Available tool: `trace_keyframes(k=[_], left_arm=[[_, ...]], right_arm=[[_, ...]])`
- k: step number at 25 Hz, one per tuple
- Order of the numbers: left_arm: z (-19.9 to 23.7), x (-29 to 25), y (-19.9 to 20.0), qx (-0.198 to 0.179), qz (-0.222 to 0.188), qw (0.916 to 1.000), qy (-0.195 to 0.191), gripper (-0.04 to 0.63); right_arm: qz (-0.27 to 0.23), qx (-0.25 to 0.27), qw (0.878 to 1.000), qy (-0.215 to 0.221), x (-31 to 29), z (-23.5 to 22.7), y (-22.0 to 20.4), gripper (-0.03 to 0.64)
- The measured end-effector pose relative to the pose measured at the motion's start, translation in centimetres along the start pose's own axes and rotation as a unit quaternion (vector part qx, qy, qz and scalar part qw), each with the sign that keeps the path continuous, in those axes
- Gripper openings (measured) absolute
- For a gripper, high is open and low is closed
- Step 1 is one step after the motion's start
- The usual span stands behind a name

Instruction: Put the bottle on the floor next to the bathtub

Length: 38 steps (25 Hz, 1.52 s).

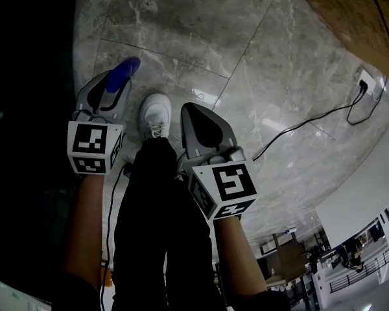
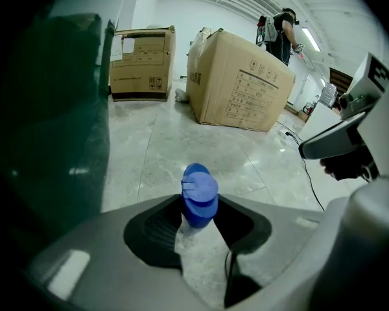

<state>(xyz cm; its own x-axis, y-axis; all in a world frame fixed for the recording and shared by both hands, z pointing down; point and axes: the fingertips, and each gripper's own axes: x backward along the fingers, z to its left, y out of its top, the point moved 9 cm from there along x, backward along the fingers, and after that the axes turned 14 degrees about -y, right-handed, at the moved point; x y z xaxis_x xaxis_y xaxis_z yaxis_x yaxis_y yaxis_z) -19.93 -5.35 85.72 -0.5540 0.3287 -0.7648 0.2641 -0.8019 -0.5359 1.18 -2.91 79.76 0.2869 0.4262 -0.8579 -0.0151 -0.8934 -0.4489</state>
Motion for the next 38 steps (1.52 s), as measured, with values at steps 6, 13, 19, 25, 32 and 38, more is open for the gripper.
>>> trace_keyframes(k=[6,13,19,25,32,38], left_arm=[[-0.3,0.0,0.1,-0.011,0.006,0.9999,0.001,0.15],[-0.9,-0.2,-0.1,-0.032,0.017,0.9993,-0.006,0.15],[-1.0,-0.3,0.1,-0.034,0.01,0.9994,-0.005,0.155],[-1.2,-0.1,0.1,-0.036,0.01,0.9993,-0.004,0.169],[-1.7,0.9,1.7,-0.046,0.009,0.9989,-0.001,0.175],[-2.9,2.3,4.4,-0.055,0.0,0.9985,-0.002,0.175]], right_arm=[[0.0,0.0,1.0,0.0,0.5,0.0,0.1,0.023],[0.0,0.002,1.0,0.001,0.7,0.0,-0.1,0.023],[0.0,0.004,1.0,0.002,0.8,-0.1,-0.3,0.023],[-0.003,0.004,1.0,0.003,1.0,-0.3,-0.2,0.023],[-0.008,0.003,1.0,0.001,2.5,-0.4,0.7,0.024],[-0.023,0.004,1.0,-0.002,4.4,-0.4,2.8,0.024]])
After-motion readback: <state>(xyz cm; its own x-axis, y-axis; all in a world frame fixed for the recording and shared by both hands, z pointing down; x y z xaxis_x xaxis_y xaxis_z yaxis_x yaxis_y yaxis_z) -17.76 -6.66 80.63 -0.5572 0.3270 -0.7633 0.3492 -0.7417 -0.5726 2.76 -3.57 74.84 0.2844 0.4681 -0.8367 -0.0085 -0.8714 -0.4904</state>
